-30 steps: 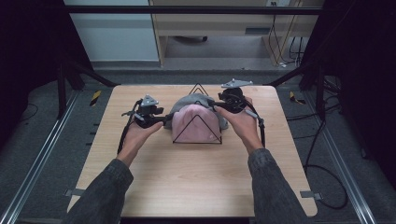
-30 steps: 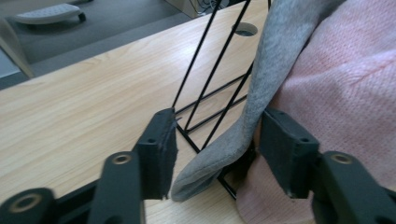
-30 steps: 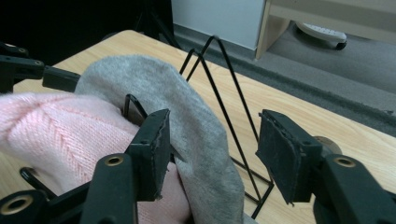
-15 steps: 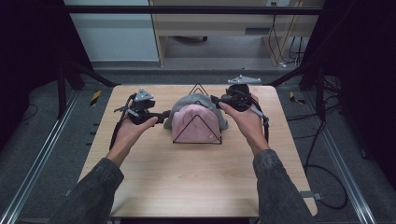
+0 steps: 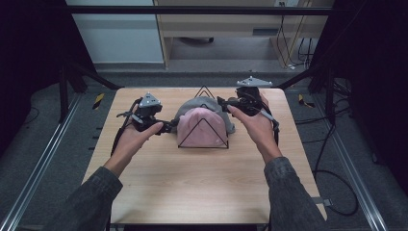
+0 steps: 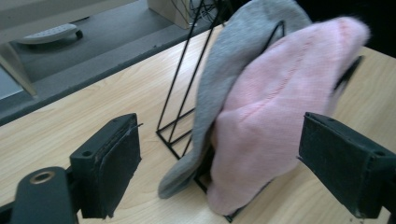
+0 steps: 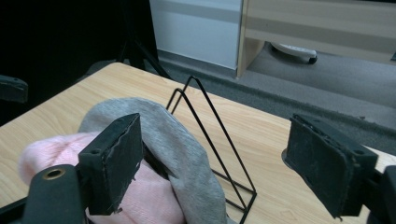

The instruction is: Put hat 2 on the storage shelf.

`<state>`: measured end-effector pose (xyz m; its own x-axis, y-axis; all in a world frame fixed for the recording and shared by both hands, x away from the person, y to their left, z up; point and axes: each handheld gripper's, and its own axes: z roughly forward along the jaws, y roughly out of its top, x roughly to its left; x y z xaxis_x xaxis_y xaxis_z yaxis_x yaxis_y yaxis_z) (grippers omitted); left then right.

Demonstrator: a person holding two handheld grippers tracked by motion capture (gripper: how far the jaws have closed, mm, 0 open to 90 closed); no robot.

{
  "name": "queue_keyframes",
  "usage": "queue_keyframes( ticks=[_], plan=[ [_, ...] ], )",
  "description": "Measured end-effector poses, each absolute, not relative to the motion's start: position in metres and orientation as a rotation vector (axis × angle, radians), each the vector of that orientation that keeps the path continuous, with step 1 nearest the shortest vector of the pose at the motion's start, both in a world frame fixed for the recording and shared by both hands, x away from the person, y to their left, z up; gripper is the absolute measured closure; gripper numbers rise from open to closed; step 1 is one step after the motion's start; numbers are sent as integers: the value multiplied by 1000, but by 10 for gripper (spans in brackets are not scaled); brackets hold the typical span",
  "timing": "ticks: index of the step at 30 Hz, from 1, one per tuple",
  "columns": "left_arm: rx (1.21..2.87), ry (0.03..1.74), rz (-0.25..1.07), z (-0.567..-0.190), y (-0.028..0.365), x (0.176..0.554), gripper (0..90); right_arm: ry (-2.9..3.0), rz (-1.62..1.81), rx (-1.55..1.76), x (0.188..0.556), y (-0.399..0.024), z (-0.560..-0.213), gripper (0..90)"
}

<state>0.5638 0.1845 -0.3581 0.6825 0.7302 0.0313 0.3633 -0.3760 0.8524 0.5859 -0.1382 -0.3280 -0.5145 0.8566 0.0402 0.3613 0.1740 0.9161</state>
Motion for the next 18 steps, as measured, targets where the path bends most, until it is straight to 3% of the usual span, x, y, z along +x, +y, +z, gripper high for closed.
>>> queue_keyframes(
  ticks=[18],
  plan=[
    [2115, 764, 471, -360, 187, 514, 75, 2049, 1255, 1017, 539, -143, -320, 110]
  ],
)
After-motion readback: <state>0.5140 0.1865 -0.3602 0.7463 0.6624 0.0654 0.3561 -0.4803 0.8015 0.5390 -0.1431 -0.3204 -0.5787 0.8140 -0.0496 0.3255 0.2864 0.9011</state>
